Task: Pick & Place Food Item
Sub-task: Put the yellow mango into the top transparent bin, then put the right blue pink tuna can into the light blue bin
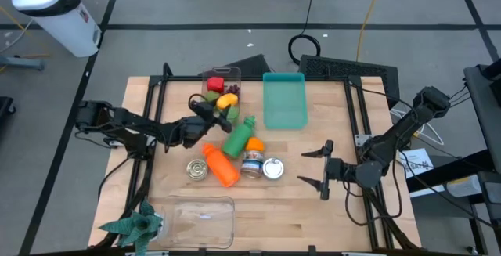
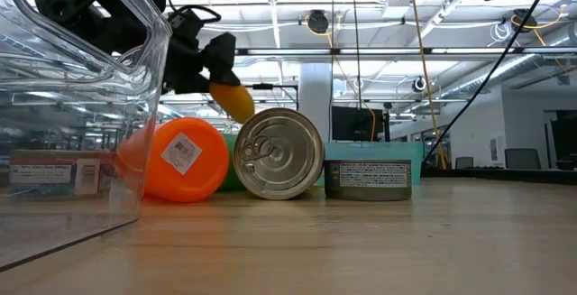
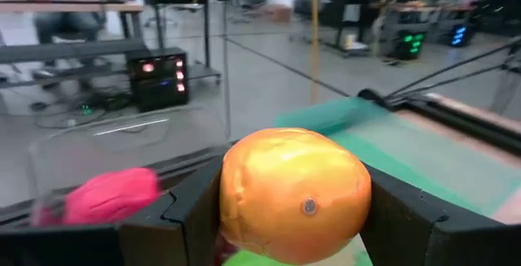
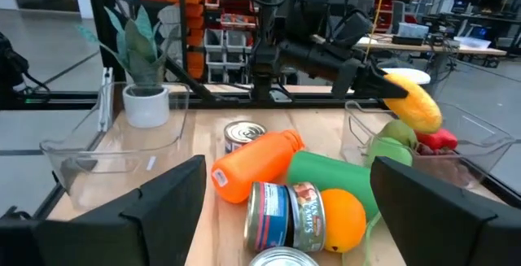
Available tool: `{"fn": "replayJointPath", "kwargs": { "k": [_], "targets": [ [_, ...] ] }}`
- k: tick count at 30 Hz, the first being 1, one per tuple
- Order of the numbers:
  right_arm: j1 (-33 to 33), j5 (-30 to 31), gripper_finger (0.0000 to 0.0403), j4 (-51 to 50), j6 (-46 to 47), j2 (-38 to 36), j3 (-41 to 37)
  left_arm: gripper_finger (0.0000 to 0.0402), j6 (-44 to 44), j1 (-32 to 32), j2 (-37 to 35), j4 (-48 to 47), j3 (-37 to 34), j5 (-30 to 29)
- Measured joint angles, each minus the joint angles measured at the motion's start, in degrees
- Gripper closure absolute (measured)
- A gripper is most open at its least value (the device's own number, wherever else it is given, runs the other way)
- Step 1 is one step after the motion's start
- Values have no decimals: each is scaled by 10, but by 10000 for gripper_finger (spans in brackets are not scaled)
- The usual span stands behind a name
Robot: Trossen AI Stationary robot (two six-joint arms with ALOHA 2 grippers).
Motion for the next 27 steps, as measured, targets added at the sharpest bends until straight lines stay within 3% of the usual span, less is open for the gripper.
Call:
{"fn": "replayJointPath", "kwargs": {
  "k": [7,19,27],
  "targets": [
    [0,0,77,0,0,0,0,158,33,-6,0,-16,0,-75],
    [0,-1,78,0,0,0,0,99,58,-9,0,-37,0,-74],
    [0,-1,78,0,6,0,0,83,56,-9,0,-41,0,-74]
  ]
}}
